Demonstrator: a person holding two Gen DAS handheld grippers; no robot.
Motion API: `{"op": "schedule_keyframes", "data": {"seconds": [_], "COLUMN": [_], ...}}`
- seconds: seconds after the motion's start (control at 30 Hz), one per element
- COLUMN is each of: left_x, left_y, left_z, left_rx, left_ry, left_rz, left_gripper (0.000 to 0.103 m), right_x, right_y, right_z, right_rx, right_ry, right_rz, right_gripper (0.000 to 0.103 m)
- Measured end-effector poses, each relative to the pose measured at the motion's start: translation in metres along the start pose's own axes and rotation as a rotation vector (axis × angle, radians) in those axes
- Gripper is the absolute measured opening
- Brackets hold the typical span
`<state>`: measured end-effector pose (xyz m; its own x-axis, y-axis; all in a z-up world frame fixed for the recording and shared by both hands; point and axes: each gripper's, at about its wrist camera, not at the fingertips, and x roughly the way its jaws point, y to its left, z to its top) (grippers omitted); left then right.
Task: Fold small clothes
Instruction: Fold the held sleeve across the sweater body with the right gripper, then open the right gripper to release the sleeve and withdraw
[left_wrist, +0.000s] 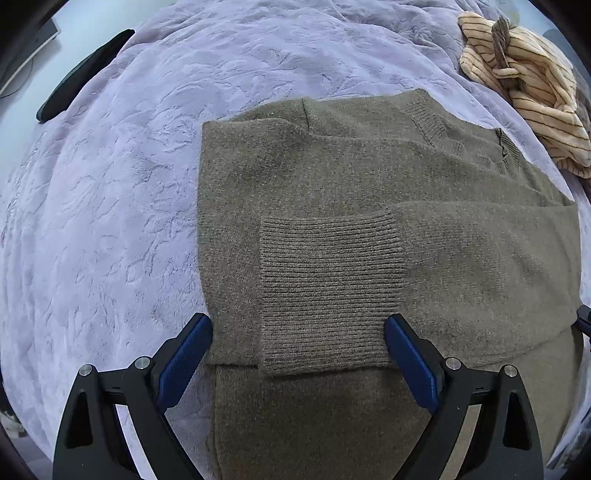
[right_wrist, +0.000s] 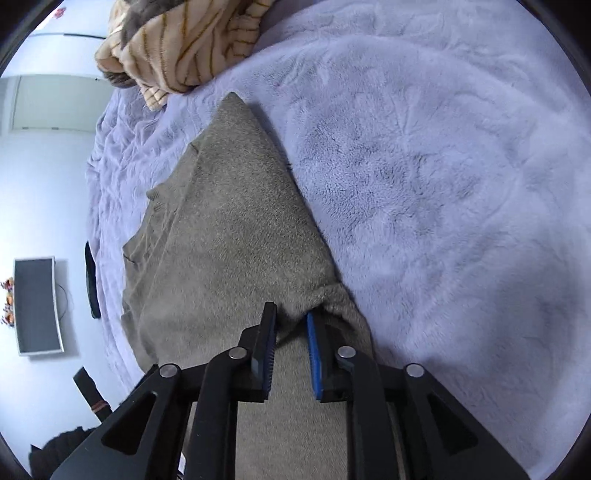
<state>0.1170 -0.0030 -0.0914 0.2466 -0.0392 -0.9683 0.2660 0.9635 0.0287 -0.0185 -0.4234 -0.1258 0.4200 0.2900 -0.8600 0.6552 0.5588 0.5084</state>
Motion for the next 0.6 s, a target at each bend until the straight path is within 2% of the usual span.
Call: {"op": "schedule_keyframes", "data": {"seconds": [0.13,0.2,0.27,0.4,0.53,0.6], "left_x": [-0.013,-0.02,-0.027,-0.038,-0.048,-0.053], "left_y": [0.006,0.009,0.008,0.003,-0.009,-0.018], "left_z": [-0.006,-0.011,-0.019,-0.039,-0.06,-0.07], "left_rx": [-0.003,0.001,0.012,0.029,0.04,0.055], "left_ry": [0.004,0.012,0.026,0.069,0.116,0.126], "left_rz": [0.018,0.018,0.015,-0.005,-0.028,-0.039], "left_gripper": [0.095,0.095,0.095,0.095,0.095,0.095], "right_x": [-0.015,-0.025,-0.034,-0.036,-0.035,-0.036], "right_y": [0.003,-0.003,-0.008,0.0,0.014,0.021], "right_z": [-0.009,-0.018,-0.026,-0.043,-0.059,-0.067], "right_rx": [-0.017,-0.023,-0.043,-0.106,-0.183,-0.22], "right_ry": [-0.002,0.01,0.026,0.062,0.114,0.136], "right_rz": [-0.048,-0.064,-0.081,-0.123,-0.147,-0.153], "right_gripper": [0.028,0.038,0.053,0.058,0.069,0.07]}}
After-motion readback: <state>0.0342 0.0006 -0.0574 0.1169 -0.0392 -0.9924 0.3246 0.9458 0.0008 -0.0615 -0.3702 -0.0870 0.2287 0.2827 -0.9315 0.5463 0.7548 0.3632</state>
